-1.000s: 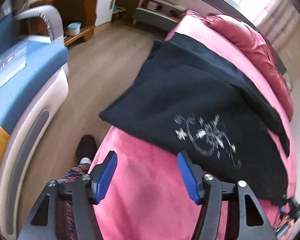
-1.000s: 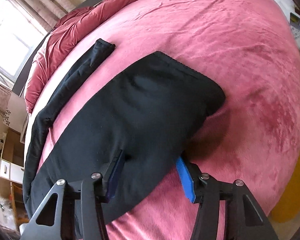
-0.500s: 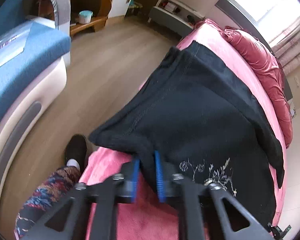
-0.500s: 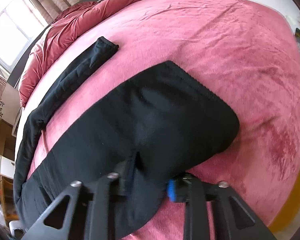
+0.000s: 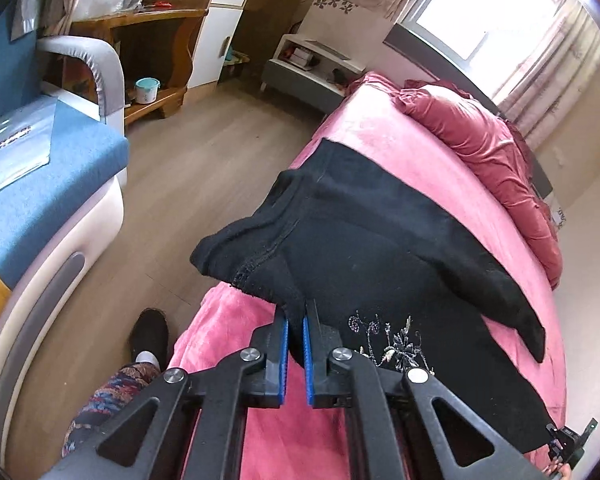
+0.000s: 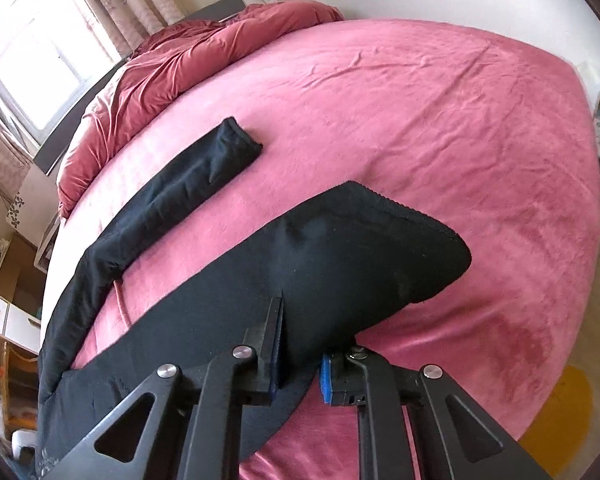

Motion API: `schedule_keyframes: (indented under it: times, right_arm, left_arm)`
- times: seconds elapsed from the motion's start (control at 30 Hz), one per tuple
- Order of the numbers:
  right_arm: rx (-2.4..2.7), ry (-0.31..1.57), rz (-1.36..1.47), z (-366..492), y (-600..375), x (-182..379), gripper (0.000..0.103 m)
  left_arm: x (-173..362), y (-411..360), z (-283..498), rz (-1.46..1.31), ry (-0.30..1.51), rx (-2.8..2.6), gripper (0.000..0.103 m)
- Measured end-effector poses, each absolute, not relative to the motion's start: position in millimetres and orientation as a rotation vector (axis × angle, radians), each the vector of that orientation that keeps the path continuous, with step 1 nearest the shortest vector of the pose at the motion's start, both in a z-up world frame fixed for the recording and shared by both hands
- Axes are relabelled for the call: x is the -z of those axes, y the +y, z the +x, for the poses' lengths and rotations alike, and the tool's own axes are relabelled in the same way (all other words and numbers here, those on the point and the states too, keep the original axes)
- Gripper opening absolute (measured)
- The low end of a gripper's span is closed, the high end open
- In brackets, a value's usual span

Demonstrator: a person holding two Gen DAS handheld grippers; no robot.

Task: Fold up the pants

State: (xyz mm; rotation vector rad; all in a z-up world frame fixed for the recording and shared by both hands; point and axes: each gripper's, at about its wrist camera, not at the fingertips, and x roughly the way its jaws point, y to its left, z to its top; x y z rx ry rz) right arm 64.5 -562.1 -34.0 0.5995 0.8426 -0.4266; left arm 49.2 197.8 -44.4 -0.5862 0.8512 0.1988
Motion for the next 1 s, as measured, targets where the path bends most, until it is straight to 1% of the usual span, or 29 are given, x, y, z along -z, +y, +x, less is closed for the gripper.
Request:
schedule_keyframes:
  times: [0.13,0.17,0.2,0.27,0.5,0.53,0.6,0.63,0.7,0.73,0.77,0.8,0.83,0.87,1.0]
  right_arm:
    - [0.445,0.840,0.603,48.8,-572.5,28.7,0.014]
    - [0.455,0.844,0.602,45.2,-575.6,28.6,0.013]
    - [0.473,0.846,0.597,38.1,-580.3,28.9,0.010]
    - [0.501,0.856,0.617,27.0,-591.1,33.0,0.010]
    - [0.578,0.946,0.606,12.0,-602.5,63.1,0.010]
    - [0.590,0.960,0.589,12.6,-601.6,67.7,0.010]
    - [0.605,0.989,0.575,14.6,-601.3,74.4,0.010]
    - [0.611,0.998,0.568,15.6,-600.1,76.6,0.010]
    - [0.610,1.012,0.556,17.4,-597.8,77.5,0.011]
    - [0.604,1.007,0.554,16.5,-597.7,75.9,0.015]
    - [0.605,1.006,0.552,14.7,-598.1,73.5,0.026]
    - [0.608,1.004,0.548,12.8,-598.4,70.3,0.042]
    - [0.614,0.999,0.538,11.3,-598.4,66.9,0.050]
    - [0.618,0.989,0.520,9.2,-598.0,62.1,0.054]
    - [0.612,0.947,0.429,9.4,-582.8,36.5,0.054]
  left_arm:
    - [43.2,194.9,29.0,-0.584,0.866,-0.183,0.006]
    - [44.9,193.2,23.6,-0.574,0.880,-0.182,0.006]
    - [46.8,191.1,19.2,-0.563,0.892,-0.182,0.006]
    - [53.2,186.1,8.7,-0.551,0.926,-0.171,0.006]
    - [92.6,171.1,2.3,-0.465,1.081,-0.199,0.007]
    - [96.9,170.2,5.0,-0.446,1.098,-0.217,0.010]
    - [103.9,170.6,11.2,-0.434,1.144,-0.230,0.014]
    - [104.4,170.9,12.8,-0.426,1.152,-0.230,0.019]
    - [99.4,173.6,11.9,-0.415,1.152,-0.219,0.023]
    - [95.9,177.0,10.7,-0.410,1.153,-0.217,0.027]
    - [92.0,179.6,7.8,-0.398,1.154,-0.220,0.027]
    - [90.0,180.6,3.3,-0.387,1.152,-0.218,0.027]
    - [83.3,182.7,0.7,-0.366,1.146,-0.220,0.027]
    - [79.0,183.1,-1.1,-0.346,1.130,-0.239,0.027]
    - [45.8,201.0,4.2,-0.312,1.039,-0.251,0.027]
